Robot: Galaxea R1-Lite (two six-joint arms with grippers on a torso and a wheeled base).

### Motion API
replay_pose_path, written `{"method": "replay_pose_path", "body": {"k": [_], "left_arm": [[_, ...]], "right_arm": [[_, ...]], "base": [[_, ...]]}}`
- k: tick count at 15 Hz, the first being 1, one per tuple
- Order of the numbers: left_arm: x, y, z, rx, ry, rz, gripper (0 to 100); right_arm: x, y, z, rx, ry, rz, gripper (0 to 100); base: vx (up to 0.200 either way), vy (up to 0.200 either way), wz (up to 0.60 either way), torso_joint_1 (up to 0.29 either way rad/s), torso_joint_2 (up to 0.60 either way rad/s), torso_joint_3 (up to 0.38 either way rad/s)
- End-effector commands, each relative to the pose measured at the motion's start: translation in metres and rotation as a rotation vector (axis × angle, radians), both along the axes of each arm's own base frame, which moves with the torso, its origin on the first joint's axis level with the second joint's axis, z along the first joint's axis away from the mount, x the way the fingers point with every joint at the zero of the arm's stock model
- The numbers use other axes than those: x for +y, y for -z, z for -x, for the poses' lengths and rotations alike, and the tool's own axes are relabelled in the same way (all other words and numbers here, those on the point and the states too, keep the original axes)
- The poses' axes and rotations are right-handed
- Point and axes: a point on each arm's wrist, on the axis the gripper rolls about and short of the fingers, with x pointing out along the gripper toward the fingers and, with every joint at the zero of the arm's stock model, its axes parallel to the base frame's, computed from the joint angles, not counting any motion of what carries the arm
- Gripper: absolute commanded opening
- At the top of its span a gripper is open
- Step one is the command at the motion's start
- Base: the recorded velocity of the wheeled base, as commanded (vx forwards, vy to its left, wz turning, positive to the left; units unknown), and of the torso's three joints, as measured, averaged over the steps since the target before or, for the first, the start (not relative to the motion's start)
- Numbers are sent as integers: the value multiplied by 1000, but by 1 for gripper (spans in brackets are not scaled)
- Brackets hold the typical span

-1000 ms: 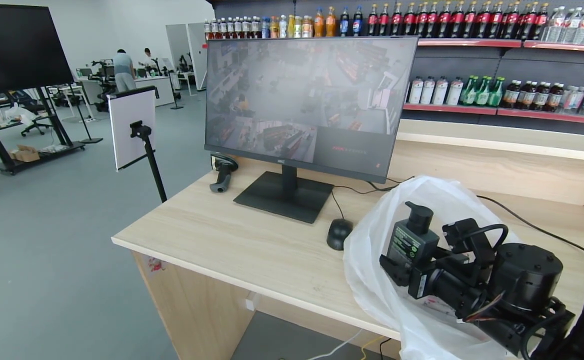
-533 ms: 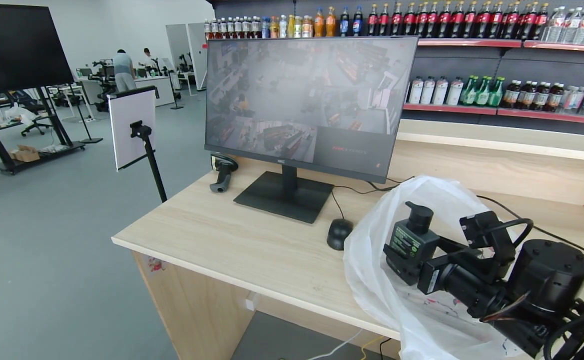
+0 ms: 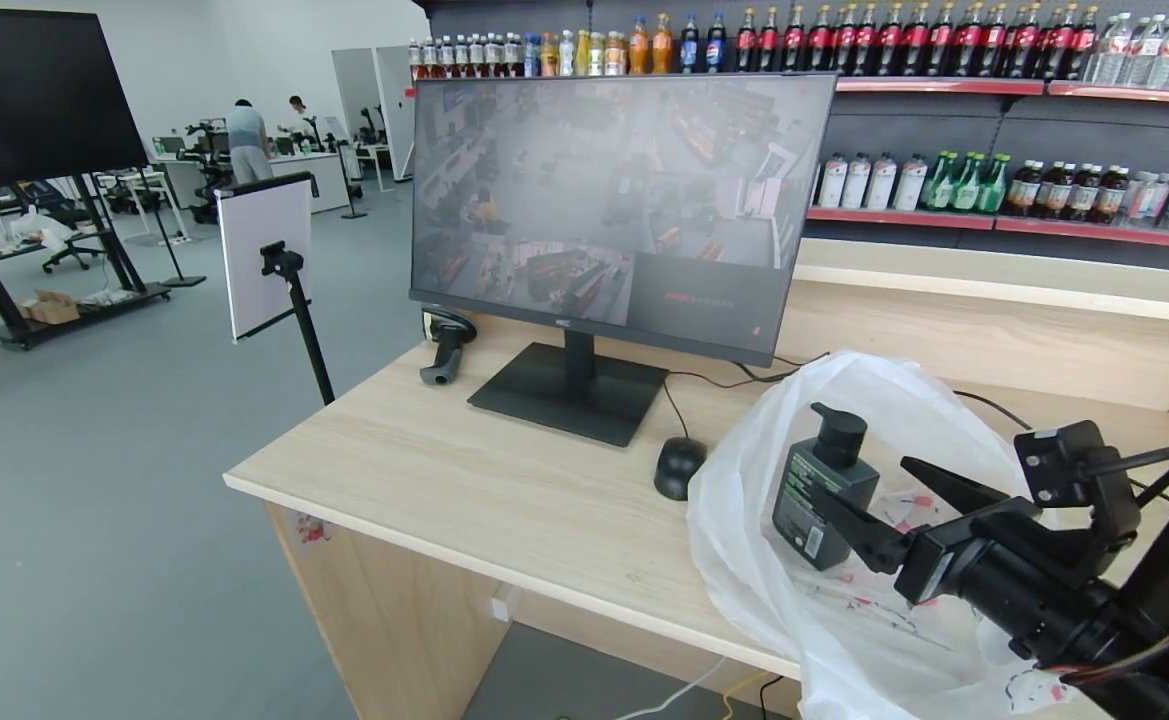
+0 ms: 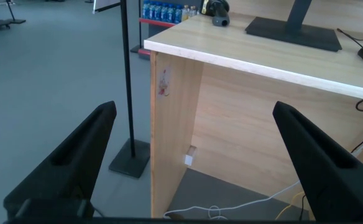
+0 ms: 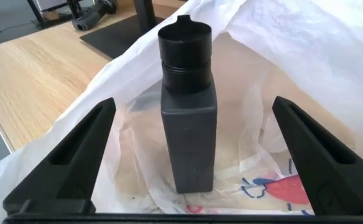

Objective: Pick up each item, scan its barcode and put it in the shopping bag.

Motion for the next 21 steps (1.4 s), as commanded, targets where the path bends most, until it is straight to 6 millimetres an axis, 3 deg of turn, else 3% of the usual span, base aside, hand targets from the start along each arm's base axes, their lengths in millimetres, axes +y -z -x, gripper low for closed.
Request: {"method": "replay_pose_path", "body": {"k": [1, 11, 14, 21], "left_arm": [[0, 0, 0, -1, 0, 1, 100], [0, 0, 0, -1, 0, 1, 100], [0, 0, 0, -1, 0, 1, 100], [0, 0, 0, -1, 0, 1, 100]], "right_arm": [[-3, -13, 8, -57, -1, -29, 100], [-4, -19, 8, -81, -1, -43, 100], [-6, -22, -1, -100, 28, -56, 100], [-8, -18, -3, -79, 40, -54, 100]], "base": [[0, 0, 0, 0, 0, 0], [-180, 0, 0, 1, 1, 1], [0, 0, 0, 0, 0, 0], [0, 0, -600, 7, 2, 2]]}}
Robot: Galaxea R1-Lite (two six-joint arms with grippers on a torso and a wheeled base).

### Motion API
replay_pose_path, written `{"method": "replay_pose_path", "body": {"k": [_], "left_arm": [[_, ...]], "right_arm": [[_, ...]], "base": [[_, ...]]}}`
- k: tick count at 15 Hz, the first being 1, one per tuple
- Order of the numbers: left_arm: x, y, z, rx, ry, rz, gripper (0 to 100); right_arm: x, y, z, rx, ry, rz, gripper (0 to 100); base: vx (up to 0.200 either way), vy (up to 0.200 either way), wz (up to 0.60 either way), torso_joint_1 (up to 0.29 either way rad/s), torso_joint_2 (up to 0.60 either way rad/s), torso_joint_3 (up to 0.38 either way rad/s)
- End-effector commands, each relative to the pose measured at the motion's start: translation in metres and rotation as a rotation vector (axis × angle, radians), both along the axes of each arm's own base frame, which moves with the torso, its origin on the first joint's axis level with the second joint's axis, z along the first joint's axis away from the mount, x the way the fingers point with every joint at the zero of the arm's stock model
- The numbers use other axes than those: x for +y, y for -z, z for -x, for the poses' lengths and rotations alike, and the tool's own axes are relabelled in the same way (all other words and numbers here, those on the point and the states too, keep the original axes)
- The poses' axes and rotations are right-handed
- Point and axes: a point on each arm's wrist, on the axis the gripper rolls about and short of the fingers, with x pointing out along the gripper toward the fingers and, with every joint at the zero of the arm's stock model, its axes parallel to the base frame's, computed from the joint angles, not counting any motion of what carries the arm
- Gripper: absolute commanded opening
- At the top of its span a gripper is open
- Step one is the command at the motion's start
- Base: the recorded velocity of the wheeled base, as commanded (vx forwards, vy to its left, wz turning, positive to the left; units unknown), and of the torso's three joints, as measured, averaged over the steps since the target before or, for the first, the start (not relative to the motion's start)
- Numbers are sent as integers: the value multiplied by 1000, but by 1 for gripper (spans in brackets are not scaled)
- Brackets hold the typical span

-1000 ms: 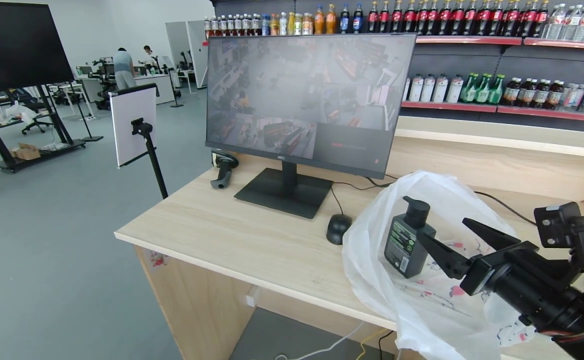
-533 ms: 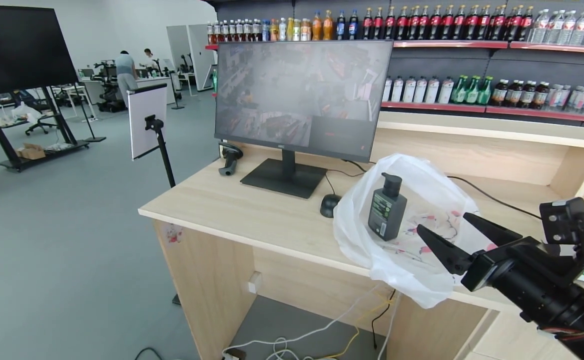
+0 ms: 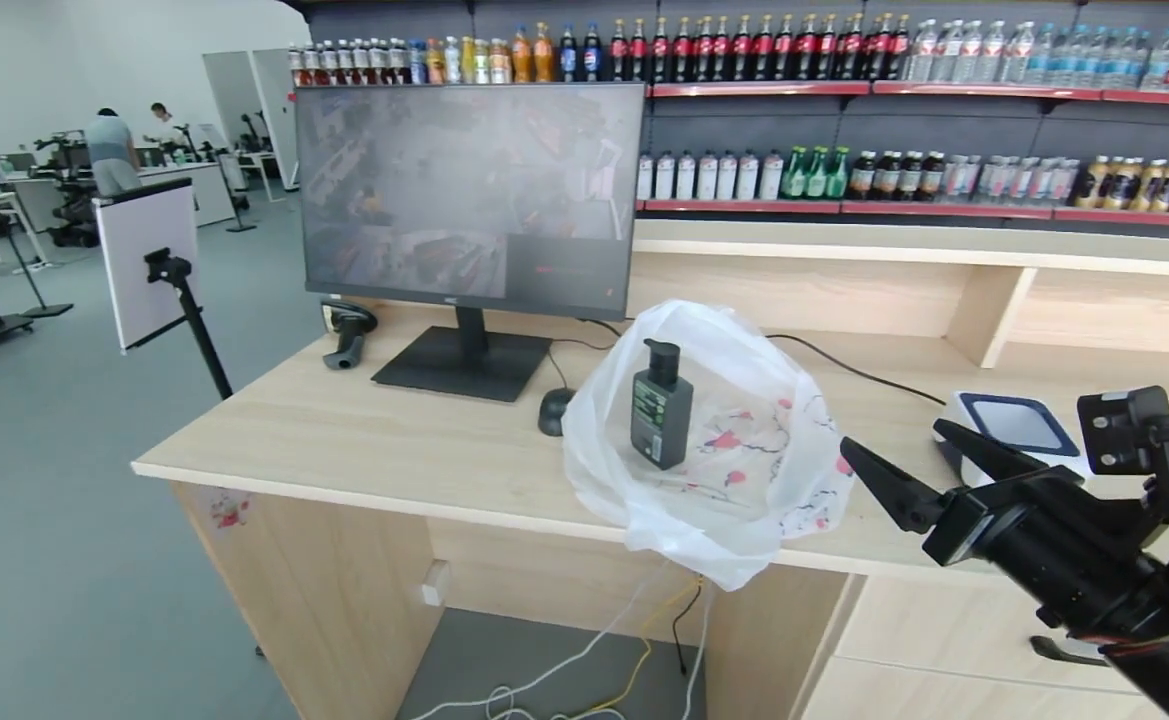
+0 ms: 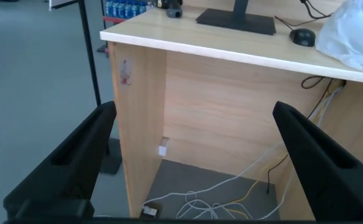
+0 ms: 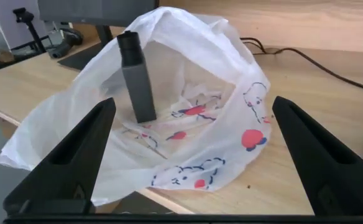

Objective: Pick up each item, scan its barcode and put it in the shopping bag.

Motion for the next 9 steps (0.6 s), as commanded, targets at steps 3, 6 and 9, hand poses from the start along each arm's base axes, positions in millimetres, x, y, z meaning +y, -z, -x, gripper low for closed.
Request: {"method": "replay_pose_path", "body": {"k": [3, 6, 9], "left_arm": [[0, 0, 0, -1, 0, 0, 100], [0, 0, 0, -1, -2, 6, 100], [0, 0, 0, 0, -2, 3, 100]], "right_arm": [[0, 1, -1, 6, 0, 2, 100], [0, 2, 0, 7, 0, 2, 100], [0, 2, 0, 8, 0, 3, 100]], "base": [[0, 0, -600, 4, 2, 1], [0, -67, -600, 2, 4, 4], [0, -200, 0, 4, 7, 1]]}}
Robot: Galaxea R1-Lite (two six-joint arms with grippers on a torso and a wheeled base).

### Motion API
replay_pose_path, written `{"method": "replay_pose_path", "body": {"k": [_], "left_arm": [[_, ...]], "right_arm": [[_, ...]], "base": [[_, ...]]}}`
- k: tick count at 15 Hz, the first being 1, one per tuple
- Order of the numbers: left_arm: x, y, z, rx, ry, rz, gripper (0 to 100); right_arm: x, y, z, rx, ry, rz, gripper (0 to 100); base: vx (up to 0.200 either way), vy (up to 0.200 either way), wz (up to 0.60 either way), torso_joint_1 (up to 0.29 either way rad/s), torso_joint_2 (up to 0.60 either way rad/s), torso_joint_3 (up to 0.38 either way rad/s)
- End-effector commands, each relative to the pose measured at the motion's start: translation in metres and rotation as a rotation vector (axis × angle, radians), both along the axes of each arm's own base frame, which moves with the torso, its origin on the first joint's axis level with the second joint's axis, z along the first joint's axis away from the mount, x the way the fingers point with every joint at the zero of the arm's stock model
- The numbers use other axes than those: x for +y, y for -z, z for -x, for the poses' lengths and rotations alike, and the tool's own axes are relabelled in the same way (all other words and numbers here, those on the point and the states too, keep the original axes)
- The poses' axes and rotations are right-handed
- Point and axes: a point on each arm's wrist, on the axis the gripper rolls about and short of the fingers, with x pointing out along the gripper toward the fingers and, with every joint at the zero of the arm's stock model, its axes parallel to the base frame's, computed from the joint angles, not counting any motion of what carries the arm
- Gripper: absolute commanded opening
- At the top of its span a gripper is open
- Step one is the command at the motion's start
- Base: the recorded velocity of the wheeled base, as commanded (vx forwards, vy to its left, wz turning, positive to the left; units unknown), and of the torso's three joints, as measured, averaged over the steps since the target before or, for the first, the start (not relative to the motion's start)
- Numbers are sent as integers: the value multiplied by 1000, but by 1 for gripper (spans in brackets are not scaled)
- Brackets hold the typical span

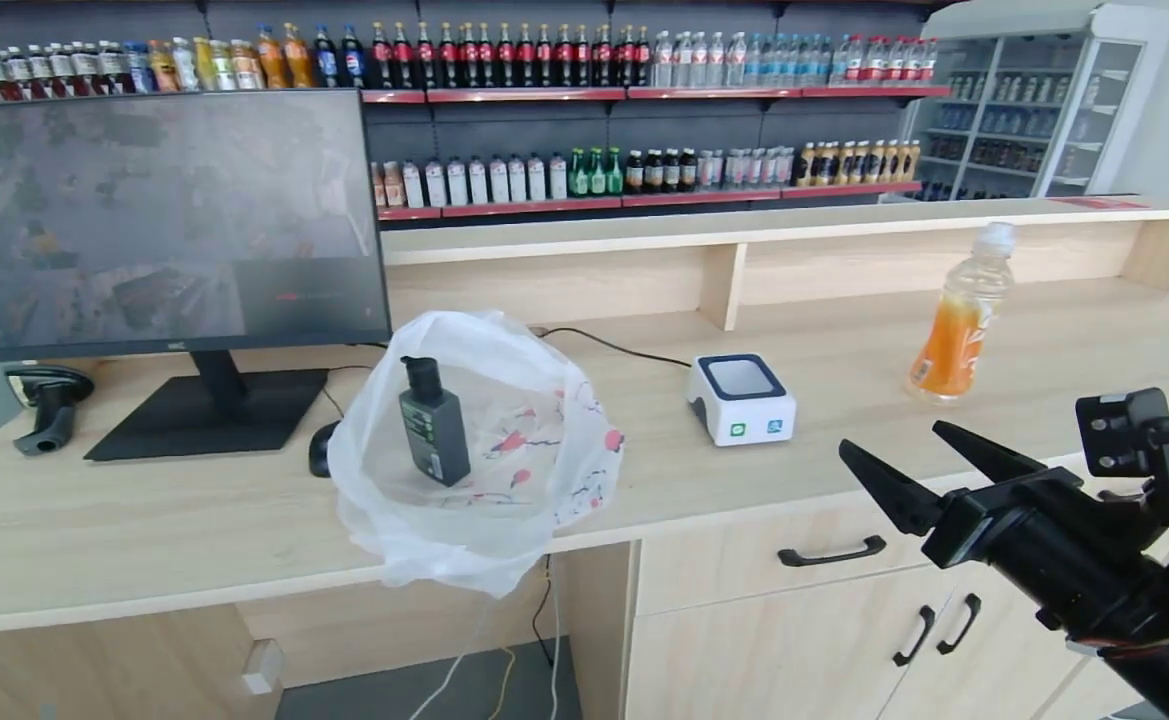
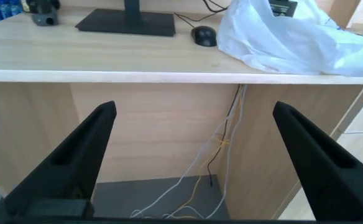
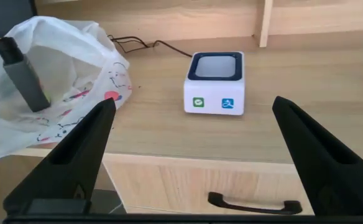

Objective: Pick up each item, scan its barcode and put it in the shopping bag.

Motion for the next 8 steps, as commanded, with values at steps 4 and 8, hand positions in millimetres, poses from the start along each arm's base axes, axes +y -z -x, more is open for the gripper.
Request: {"method": "replay_pose_path", "body": {"k": [4, 8], "left_arm": [[0, 0, 0, -2, -2, 2, 100], [0, 0, 0, -2, -2, 0, 100]], "right_arm": [[-1, 3, 1, 12, 3, 7, 100], [0, 4, -2, 19, 1, 7, 100]], "base": [[0, -200, 0, 1, 12, 1], [0, -200, 0, 5, 6, 2]]}}
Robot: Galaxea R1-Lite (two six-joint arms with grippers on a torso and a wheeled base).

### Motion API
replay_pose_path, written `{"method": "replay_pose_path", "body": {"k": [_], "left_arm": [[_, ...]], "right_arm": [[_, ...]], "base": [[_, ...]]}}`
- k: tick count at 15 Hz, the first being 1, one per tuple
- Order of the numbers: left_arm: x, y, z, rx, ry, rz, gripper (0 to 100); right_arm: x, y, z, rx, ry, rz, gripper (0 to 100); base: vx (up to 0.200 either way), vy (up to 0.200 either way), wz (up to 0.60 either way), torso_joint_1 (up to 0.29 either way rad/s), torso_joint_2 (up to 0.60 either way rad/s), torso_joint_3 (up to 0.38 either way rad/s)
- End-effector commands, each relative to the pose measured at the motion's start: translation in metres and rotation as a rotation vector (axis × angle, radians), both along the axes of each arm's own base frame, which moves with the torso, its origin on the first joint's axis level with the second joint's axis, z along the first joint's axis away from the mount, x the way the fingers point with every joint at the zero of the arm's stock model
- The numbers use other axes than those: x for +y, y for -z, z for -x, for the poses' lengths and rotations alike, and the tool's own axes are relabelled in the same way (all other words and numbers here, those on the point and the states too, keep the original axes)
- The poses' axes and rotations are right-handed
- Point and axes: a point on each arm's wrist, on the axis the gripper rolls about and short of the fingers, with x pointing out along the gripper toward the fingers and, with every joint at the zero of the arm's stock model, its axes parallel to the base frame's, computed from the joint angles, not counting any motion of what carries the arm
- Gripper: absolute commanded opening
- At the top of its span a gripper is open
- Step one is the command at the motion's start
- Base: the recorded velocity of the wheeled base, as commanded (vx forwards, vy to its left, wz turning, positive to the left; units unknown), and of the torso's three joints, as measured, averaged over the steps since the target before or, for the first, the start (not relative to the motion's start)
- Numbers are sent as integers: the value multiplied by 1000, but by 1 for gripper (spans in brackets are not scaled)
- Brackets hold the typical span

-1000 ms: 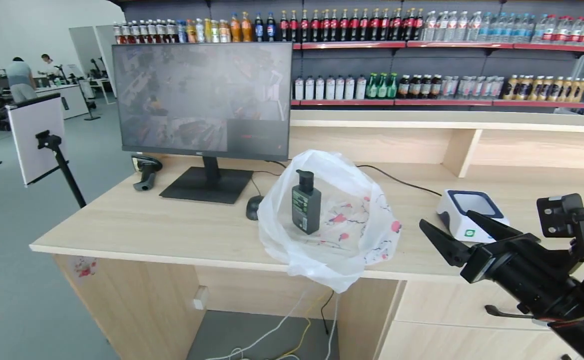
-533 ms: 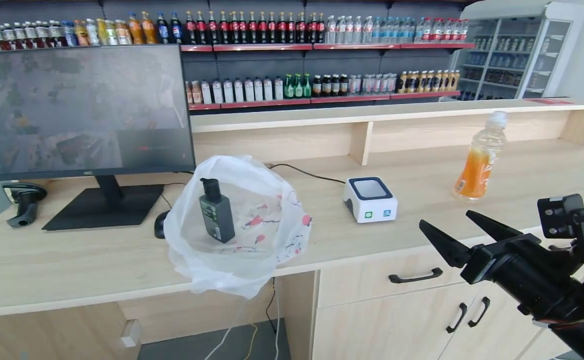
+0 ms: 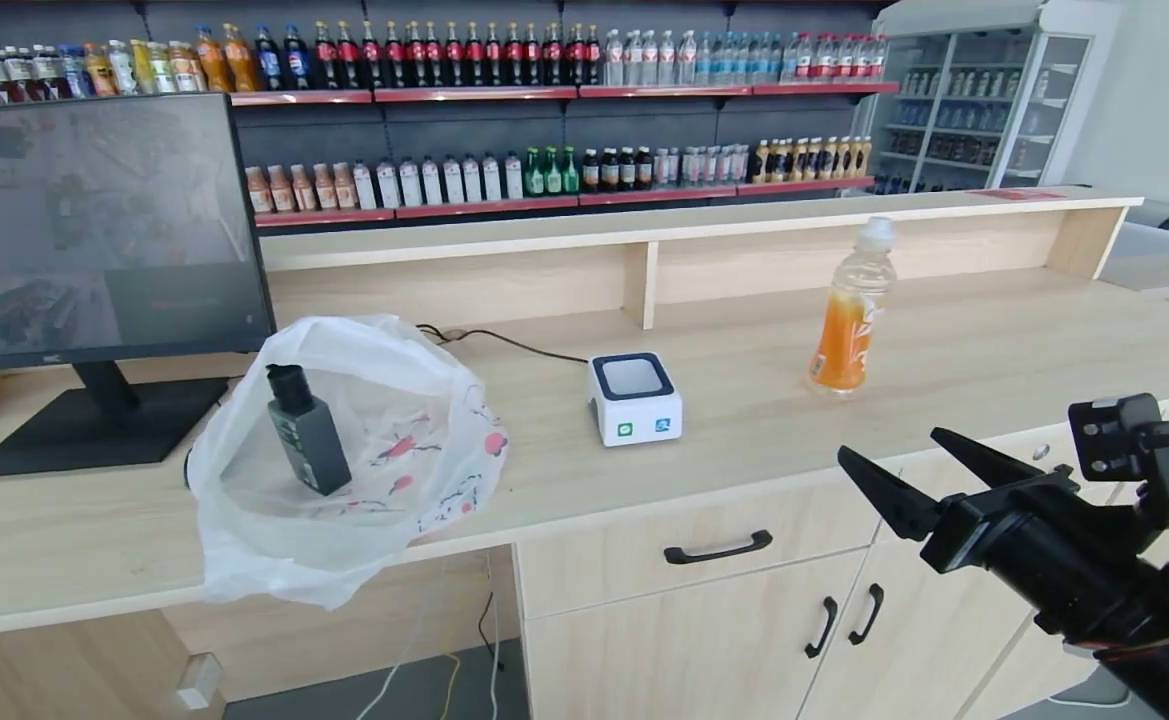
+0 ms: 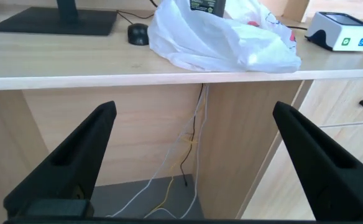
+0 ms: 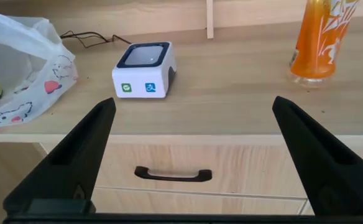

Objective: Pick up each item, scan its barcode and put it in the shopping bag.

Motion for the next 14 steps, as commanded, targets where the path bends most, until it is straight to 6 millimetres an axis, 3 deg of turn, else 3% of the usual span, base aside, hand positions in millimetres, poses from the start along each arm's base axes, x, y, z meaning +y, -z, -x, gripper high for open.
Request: {"method": "replay_pose_path", "body": {"k": [1, 3, 9, 14], "left_arm": [[0, 0, 0, -1, 0, 1, 100], [0, 0, 0, -1, 0, 1, 100], [0, 0, 0, -1, 1, 1, 100], [0, 0, 0, -1, 0, 1, 100]], "right_arm": [[1, 1, -3, 1, -1, 1, 100], [1, 1, -3, 2, -1, 1, 100], [1, 1, -2, 5, -1, 2, 100], [1, 2, -2, 8, -1, 3, 100]], "base": [[0, -200, 0, -2, 7, 2], [0, -200, 0, 7, 7, 2], [0, -200, 600, 4, 2, 2], [0, -200, 0, 0, 7, 0]]}}
